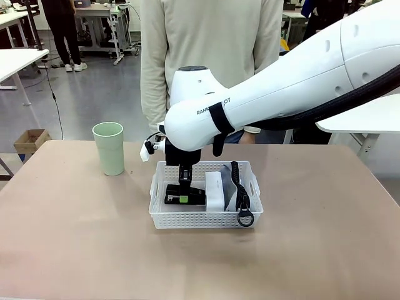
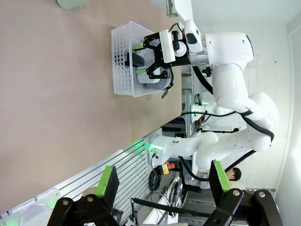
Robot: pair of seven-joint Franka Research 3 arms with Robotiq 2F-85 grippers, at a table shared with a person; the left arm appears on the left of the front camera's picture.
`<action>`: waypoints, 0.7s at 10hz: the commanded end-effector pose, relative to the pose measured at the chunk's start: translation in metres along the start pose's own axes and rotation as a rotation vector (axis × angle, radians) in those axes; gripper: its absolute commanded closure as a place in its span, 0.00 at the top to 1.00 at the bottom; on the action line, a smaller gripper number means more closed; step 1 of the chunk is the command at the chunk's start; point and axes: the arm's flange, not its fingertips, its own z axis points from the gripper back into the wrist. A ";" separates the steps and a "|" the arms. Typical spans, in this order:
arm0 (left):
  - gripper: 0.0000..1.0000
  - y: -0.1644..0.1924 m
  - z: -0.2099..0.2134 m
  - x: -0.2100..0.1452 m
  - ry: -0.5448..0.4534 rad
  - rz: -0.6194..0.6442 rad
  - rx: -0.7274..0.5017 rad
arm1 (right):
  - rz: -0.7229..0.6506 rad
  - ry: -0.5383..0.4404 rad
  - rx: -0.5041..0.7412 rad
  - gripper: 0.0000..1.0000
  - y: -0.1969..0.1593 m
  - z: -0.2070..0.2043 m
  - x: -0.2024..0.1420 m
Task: Efficiently arrange items inside the basket to fit them all.
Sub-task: Pick up the Stapler and place it inside the Organizing basket.
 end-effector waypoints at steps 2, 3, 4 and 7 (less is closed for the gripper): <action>1.00 -0.001 0.001 -0.002 -0.004 -0.006 -0.019 | 0.012 -0.029 -0.010 1.00 0.004 0.004 -0.004; 1.00 -0.001 0.001 -0.002 -0.004 -0.006 -0.019 | 0.012 -0.043 -0.020 1.00 0.006 0.009 -0.006; 1.00 -0.001 0.001 -0.002 -0.004 -0.006 -0.019 | -0.018 -0.068 -0.032 1.00 0.007 0.019 -0.013; 1.00 -0.001 0.001 -0.002 -0.004 -0.006 -0.019 | -0.305 -0.416 0.142 1.00 0.033 0.095 -0.122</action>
